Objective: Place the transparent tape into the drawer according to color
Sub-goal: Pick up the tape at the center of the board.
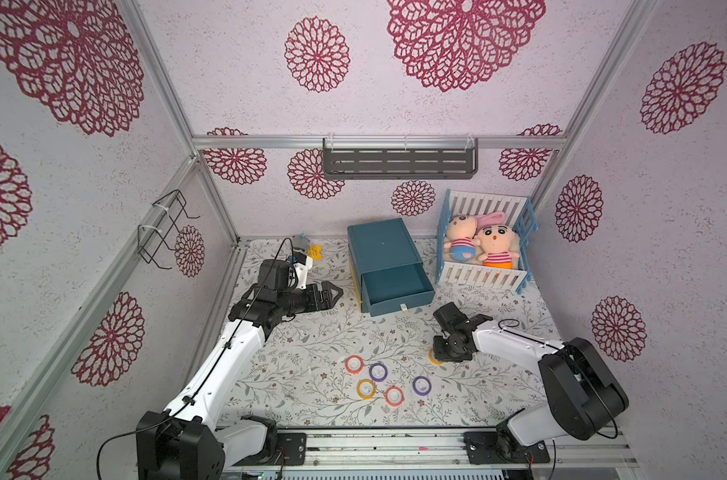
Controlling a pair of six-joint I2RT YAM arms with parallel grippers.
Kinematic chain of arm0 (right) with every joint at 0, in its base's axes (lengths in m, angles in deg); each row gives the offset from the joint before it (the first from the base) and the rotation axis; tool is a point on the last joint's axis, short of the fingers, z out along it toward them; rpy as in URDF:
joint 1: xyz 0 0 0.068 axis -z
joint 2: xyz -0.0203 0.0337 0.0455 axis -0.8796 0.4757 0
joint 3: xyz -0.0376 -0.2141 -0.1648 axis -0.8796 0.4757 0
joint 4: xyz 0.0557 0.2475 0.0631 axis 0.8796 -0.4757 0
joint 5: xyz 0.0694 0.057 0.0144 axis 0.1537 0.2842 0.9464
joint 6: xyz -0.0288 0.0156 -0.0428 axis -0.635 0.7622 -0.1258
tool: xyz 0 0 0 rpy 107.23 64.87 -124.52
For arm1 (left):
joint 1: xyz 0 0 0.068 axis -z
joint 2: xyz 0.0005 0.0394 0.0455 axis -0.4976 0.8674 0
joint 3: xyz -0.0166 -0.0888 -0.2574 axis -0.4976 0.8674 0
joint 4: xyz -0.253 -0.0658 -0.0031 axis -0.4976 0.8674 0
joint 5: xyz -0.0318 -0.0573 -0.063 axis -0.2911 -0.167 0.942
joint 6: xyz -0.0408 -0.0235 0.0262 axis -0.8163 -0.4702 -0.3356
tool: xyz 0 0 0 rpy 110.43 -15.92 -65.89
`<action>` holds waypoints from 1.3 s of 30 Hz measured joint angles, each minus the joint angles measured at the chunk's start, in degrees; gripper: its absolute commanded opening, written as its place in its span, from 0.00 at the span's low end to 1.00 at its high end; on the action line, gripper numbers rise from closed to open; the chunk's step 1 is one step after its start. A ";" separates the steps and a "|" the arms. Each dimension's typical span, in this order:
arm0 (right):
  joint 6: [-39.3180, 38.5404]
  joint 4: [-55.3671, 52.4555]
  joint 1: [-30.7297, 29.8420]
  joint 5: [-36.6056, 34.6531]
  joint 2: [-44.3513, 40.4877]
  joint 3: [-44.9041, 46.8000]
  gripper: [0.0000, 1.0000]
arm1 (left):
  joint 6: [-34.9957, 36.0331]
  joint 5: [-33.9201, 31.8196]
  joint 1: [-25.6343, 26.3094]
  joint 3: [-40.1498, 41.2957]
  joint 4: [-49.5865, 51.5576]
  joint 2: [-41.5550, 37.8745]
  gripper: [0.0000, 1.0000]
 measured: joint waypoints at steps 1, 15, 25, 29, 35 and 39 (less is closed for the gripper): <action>0.02 -0.26 -0.11 0.09 0.35 -0.35 0.28 | 0.02 0.02 -0.02 0.00 0.00 0.00 0.97; -1.53 -4.31 -0.31 0.17 2.89 -3.21 0.00 | 0.42 1.49 -0.66 0.00 0.26 -0.04 0.97; -0.83 -4.74 -1.33 -0.42 1.95 -2.69 0.00 | 0.46 1.55 -0.92 0.00 0.26 -0.11 0.97; 0.20 -7.10 -1.44 0.35 1.01 -2.43 0.00 | 0.46 1.53 -1.01 0.00 0.26 -0.63 0.97; 0.85 -10.99 -1.22 0.48 -0.15 -2.36 0.00 | 0.46 1.55 -1.03 0.00 0.26 -0.81 0.97; 1.18 -12.66 -0.98 0.46 -1.09 -2.51 0.00 | 0.46 1.73 -1.03 0.00 0.24 -0.81 0.97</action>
